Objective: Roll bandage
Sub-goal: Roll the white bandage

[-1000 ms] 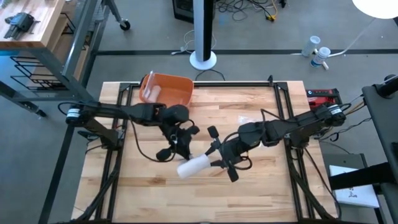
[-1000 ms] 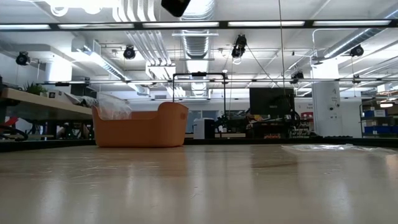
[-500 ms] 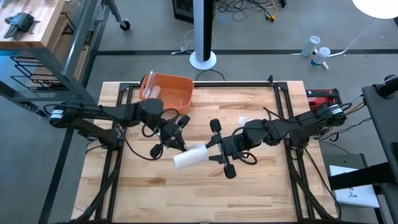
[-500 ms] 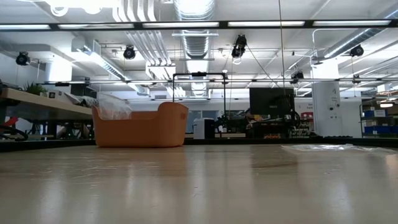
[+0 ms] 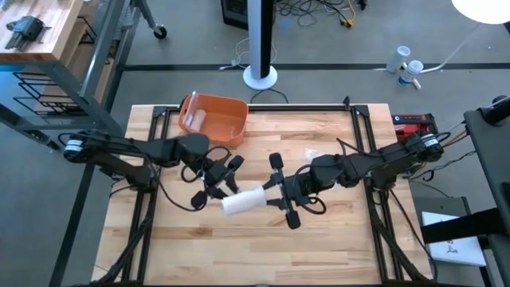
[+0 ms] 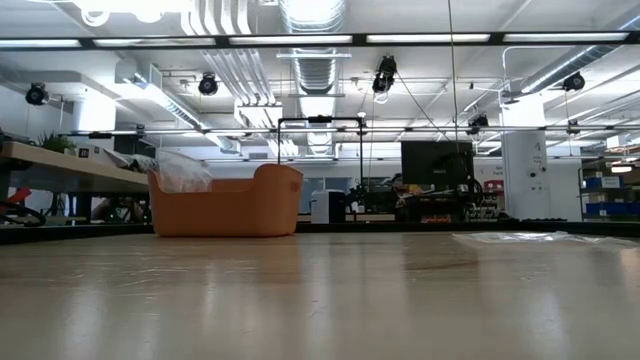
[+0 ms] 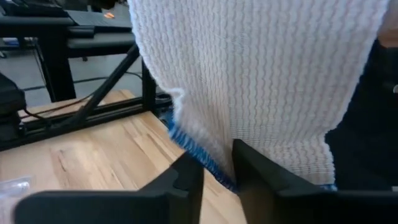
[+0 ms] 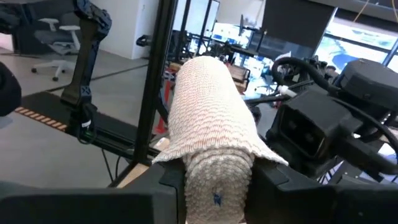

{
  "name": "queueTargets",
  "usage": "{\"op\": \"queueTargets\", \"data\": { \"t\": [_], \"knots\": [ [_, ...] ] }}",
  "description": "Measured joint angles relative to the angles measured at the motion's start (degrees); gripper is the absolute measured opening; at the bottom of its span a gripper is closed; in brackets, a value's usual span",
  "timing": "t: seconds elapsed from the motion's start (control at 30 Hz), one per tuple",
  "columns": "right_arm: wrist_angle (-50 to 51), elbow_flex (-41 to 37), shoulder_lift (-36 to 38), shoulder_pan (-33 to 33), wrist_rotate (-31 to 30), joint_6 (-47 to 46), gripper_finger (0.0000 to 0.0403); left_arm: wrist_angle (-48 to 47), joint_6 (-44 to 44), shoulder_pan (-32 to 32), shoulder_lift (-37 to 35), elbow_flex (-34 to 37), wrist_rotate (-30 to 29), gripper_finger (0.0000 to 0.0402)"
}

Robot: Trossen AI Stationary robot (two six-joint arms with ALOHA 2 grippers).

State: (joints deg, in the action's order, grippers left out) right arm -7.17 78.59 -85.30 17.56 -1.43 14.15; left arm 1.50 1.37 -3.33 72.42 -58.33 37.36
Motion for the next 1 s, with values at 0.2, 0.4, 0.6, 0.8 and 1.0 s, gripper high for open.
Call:
{"op": "queueTargets", "data": {
  "t": [0.2,0.4,0.6,0.8,1.0],
  "knots": [
    [-0.4,0.0,0.0,-0.1,-0.1,0.4,0.0092,-1.1,1.7,0.1,-1.3,0.0,-3.6,0.0148],
    [-0.8,0.0,0.1,-0.1,-0.1,0.1,0.0092,-0.8,2.7,0.1,-2.2,0.0,-5.2,0.0207],
    [-1.0,0.0,0.3,0.1,0.0,-1.7,0.0092,-0.7,2.1,0.0,-2.4,0.0,-5.3,0.0247],
    [-0.5,0.0,0.3,0.1,0.4,-4.1,0.0092,-0.5,2.5,0.1,-2.4,0.0,-5.3,0.0273],
    [-0.4,0.0,0.3,0.1,0.4,-4.9,0.0092,0.2,2.1,0.0,-2.6,0.0,-5.3,0.0286]
  ]
}}
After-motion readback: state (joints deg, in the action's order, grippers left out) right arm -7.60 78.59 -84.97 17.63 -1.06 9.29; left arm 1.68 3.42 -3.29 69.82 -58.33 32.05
